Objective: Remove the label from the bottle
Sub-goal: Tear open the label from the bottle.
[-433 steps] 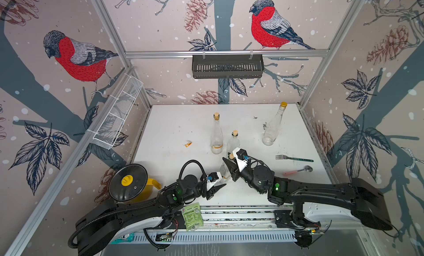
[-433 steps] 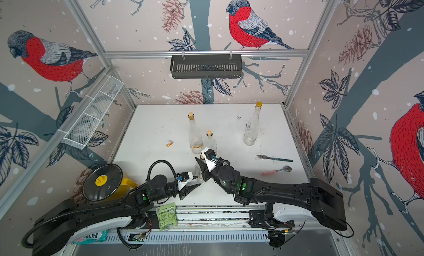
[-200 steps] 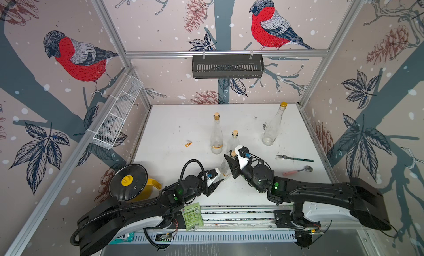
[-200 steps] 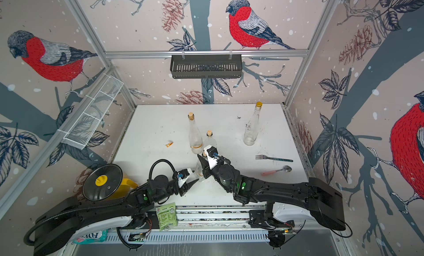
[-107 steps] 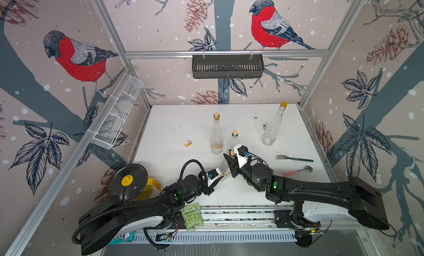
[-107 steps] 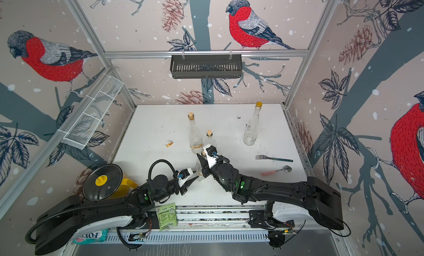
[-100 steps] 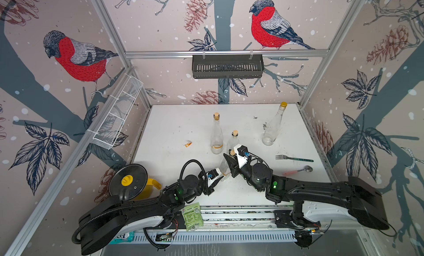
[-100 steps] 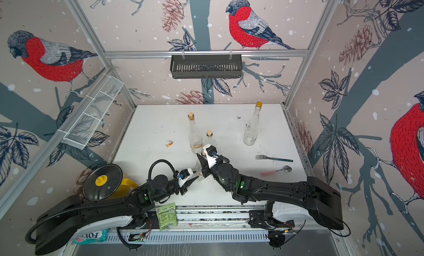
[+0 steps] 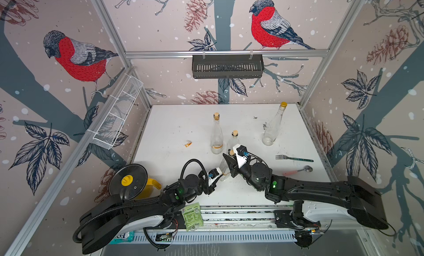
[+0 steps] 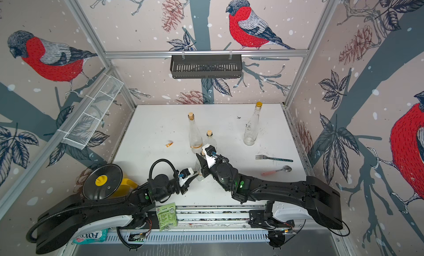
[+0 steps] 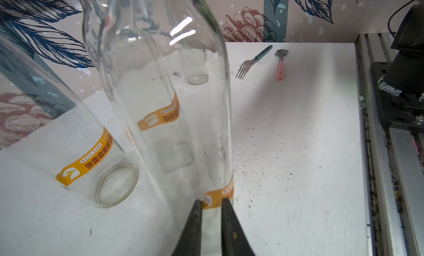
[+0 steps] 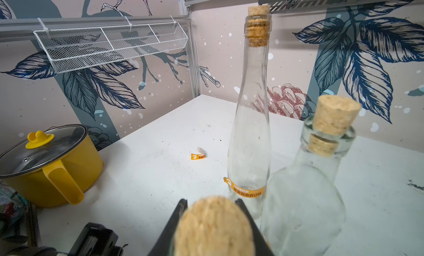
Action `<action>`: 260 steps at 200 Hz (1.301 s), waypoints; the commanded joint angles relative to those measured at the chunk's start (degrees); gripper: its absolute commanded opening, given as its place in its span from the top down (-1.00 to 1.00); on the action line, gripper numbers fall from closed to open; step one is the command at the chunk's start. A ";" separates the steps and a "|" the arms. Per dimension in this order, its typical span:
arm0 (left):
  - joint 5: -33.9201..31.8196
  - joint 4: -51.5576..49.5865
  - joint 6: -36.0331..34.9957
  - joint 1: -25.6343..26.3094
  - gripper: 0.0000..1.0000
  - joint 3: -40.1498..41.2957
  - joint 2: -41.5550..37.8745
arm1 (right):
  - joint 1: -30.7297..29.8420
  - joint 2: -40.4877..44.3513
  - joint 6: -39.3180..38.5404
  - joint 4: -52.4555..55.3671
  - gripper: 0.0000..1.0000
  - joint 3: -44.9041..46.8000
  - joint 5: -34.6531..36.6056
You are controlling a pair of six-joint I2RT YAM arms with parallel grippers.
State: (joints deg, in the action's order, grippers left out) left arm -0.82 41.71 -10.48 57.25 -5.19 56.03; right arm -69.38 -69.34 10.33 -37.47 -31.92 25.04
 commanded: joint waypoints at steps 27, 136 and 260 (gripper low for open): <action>-2.43 2.44 -0.70 0.08 0.76 -0.61 -0.15 | -0.14 -0.21 0.13 -1.24 1.00 -0.16 -0.63; 1.71 -3.35 0.10 0.13 1.00 -3.19 1.23 | -0.14 -0.25 -0.72 -2.25 1.00 0.11 2.55; 4.77 -6.55 1.68 0.07 1.00 -2.76 -2.63 | -1.91 0.44 -5.12 -3.10 1.00 0.02 9.55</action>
State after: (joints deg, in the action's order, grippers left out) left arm 1.78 35.18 -9.04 57.25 -7.86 54.04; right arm -71.02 -69.30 7.29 -37.95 -31.73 30.68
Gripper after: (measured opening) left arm 0.048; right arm 0.324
